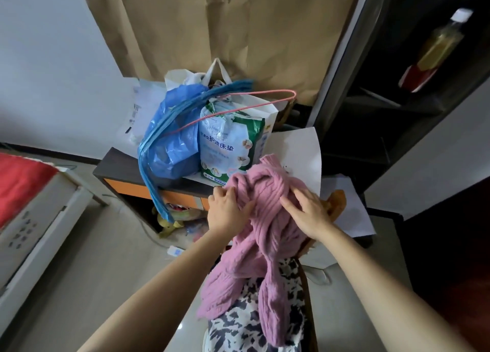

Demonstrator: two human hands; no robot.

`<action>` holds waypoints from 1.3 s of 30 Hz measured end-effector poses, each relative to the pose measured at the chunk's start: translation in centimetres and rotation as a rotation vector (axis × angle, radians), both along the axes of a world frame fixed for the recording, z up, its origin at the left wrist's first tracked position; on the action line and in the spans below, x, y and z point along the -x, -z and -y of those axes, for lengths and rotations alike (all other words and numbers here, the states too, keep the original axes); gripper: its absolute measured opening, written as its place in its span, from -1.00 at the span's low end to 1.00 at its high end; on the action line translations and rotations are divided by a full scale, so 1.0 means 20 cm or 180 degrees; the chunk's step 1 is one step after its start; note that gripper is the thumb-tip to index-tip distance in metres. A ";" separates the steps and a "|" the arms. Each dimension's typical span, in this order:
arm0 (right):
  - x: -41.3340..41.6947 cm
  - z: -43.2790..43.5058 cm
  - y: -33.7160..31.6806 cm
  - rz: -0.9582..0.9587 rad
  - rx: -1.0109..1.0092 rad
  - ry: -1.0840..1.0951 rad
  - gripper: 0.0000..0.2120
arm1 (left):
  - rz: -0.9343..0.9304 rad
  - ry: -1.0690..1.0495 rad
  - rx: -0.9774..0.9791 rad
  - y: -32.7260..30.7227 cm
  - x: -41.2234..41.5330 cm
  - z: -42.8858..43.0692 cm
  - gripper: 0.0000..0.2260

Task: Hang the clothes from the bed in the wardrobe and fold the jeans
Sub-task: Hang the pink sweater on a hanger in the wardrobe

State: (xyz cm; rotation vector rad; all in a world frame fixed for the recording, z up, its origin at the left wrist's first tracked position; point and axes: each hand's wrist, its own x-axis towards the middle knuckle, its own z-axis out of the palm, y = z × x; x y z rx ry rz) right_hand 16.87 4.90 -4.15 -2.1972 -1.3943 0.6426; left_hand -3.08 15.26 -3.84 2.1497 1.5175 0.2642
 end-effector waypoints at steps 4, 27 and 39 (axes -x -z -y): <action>-0.09 0.04 0.05 0.0209 0.0009 -0.0561 -0.16 | 0.0452 -0.0495 -0.0074 0.01 -0.01 0.13 -0.55; 0.14 0.45 0.95 -0.0947 0.0923 -0.0868 -0.32 | 0.2633 -0.3384 0.2738 0.93 0.09 0.61 -0.62; 0.36 0.37 0.36 -0.1116 0.0551 -0.0593 -0.81 | 0.3044 -0.3851 0.1415 0.32 0.44 0.71 -0.78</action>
